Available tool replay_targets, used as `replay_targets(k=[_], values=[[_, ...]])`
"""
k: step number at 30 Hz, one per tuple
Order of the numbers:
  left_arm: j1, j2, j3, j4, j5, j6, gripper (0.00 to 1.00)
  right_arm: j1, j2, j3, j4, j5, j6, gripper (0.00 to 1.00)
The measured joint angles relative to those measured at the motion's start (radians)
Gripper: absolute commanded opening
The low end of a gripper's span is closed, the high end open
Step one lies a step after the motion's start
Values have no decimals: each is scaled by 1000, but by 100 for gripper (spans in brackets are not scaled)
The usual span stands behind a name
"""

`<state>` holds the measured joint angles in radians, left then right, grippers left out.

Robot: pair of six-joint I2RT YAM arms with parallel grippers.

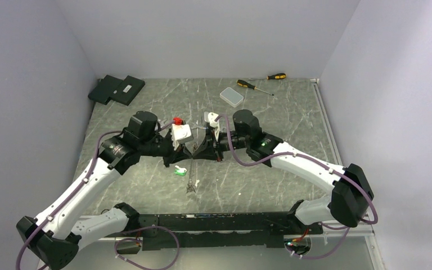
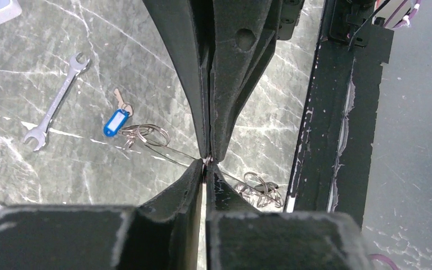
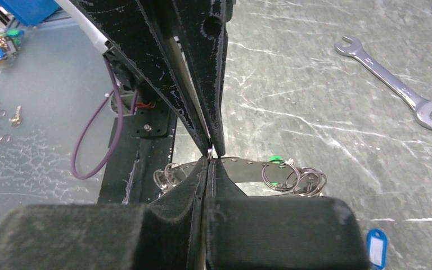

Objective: Put the keys on the keyring

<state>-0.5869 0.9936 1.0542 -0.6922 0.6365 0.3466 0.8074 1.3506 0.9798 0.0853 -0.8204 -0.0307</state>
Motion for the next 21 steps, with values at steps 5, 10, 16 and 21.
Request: replay_targets(k=[5,10,16,21], values=[[0,-45,-13,24,13,7,35,-6,-1,-23,30,-10,13,0],[-1,-119,-26,51,37,7,45,-33,-5,-53,52,-10,46,0],[-1,-149,-41,90,32,-15,58,-63,-57,-88,126,-8,104,0],[-1,-194,-98,189,15,-104,57,-87,-113,-111,227,-20,156,0]])
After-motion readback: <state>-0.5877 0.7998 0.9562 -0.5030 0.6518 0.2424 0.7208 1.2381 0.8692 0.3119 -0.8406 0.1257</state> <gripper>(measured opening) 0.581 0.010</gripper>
